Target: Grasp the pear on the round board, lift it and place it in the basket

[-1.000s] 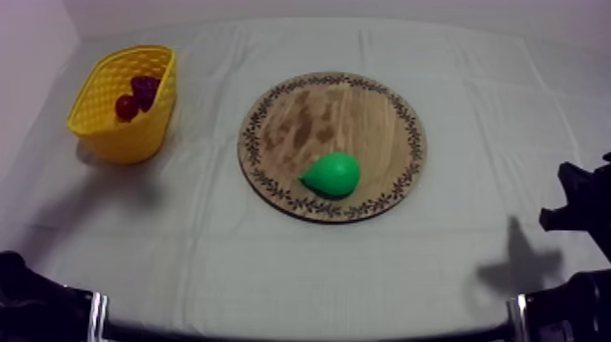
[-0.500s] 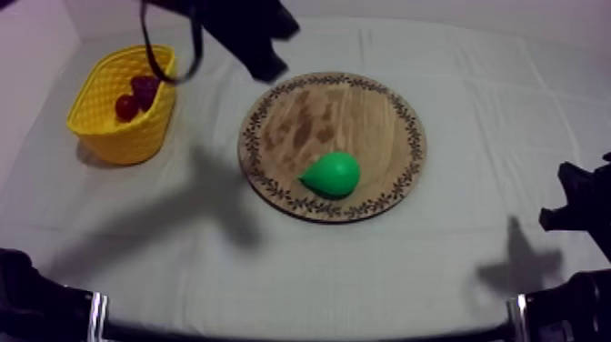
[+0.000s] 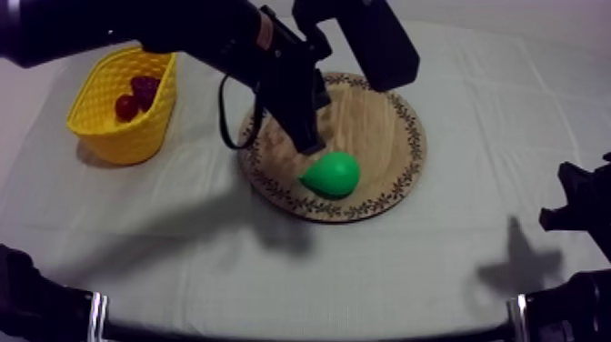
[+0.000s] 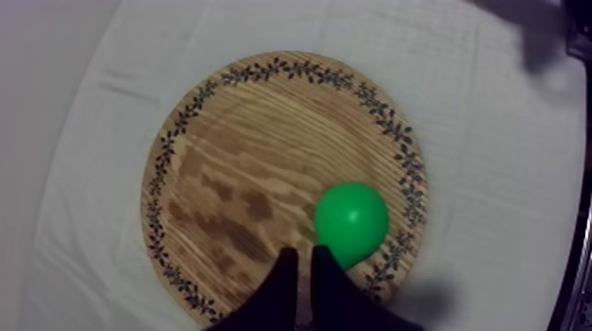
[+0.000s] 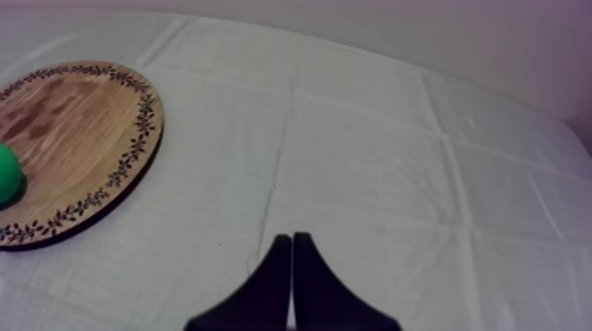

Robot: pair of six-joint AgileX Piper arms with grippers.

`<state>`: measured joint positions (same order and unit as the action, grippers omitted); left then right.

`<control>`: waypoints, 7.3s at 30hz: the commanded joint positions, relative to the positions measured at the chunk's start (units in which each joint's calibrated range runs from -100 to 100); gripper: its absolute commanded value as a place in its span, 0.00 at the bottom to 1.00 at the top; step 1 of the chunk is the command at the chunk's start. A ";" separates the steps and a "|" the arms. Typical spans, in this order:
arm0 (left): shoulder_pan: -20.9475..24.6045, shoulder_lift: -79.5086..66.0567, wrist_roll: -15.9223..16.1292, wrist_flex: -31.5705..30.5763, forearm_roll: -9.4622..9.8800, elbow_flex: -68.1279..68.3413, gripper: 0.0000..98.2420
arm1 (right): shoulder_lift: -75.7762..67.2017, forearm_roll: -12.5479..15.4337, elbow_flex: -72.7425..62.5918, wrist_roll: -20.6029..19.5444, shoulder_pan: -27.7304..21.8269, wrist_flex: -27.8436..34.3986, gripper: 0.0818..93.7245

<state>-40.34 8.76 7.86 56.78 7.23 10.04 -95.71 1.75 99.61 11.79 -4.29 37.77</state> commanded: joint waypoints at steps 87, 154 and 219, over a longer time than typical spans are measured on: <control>0.36 34.18 4.09 14.99 -5.87 -19.21 0.47 | -0.05 -0.02 0.05 0.00 -0.08 -0.02 0.00; 36.12 12.42 -8.83 18.11 -1.46 -3.22 0.44 | -0.05 -0.02 0.05 0.00 -0.08 -0.02 0.00; 34.49 -78.30 -21.82 -30.47 10.16 65.64 0.00 | -0.05 -0.02 0.05 0.00 -0.06 -0.02 0.00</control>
<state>-5.93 -59.48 -13.89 27.60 17.37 70.82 -95.71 1.75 99.61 11.79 -4.33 37.74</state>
